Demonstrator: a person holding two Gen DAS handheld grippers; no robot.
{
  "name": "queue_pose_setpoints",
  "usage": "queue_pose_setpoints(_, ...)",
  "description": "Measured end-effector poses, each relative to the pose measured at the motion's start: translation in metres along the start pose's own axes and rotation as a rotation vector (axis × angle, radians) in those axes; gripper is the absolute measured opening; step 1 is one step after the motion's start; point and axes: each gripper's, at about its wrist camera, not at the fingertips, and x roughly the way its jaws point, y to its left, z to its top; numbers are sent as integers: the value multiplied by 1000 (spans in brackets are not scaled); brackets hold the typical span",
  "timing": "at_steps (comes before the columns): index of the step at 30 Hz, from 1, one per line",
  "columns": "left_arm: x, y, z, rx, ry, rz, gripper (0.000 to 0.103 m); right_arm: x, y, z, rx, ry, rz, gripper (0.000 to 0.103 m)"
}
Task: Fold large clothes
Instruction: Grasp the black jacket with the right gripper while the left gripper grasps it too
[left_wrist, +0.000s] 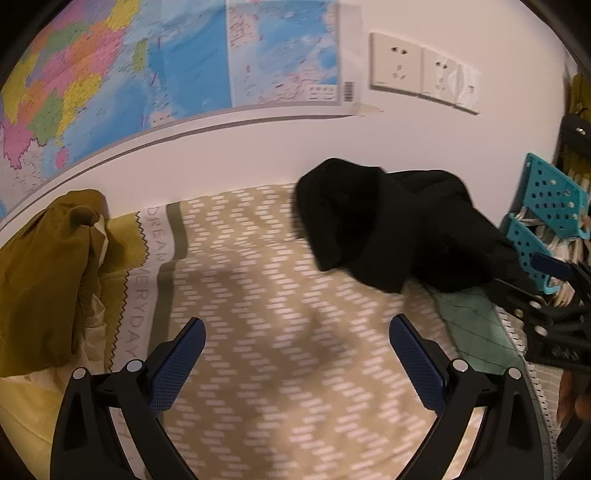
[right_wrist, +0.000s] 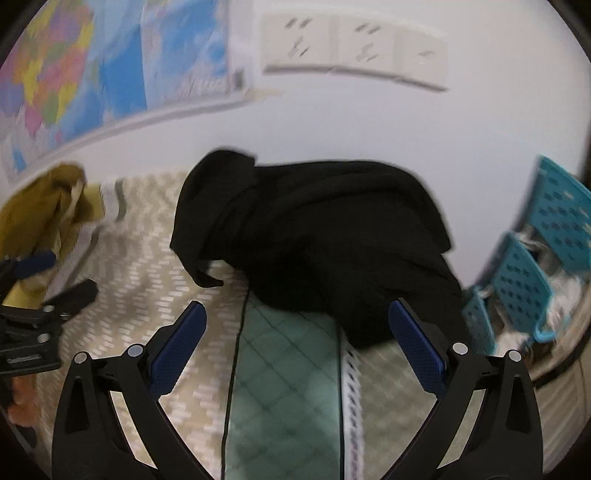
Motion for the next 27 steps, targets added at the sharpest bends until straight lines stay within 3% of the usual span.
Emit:
queue_pose_setpoints(3,9,9,3,-8,12,20,96,33,12,11,-70,57,31,97)
queue_pose_setpoints(8,22,17,6,-16,34,43,96,76,34,25,-189,74,31,97)
queue_pose_setpoints(9,25,20,6,-18,38,47,96,82,37,29,-208,78,40,89)
queue_pose_setpoints(10,28,22,7,-20,44,49,96,89,39,32,-227,81,50,70)
queue_pose_setpoints(11,31,25,8,-23,49,53,96,92,39,35,-238,90,67,58)
queue_pose_setpoints(13,36,28,10,-24,57,57,96,97,37,44,-254,102,58,19)
queue_pose_setpoints(14,38,29,11,-23,60,59,96,93,33,48,-240,93,74,14)
queue_pose_setpoints(18,48,39,22,0,36,59,96,42,5,76,-149,-64,154,12)
queue_pose_setpoints(21,59,39,35,20,13,47,96,-8,-25,101,-66,-189,163,12)
queue_pose_setpoints(24,69,34,50,48,-25,-8,96,-42,-61,127,34,-266,183,12)
queue_pose_setpoints(27,76,18,62,91,-68,-112,96,-59,-85,134,75,-294,175,11)
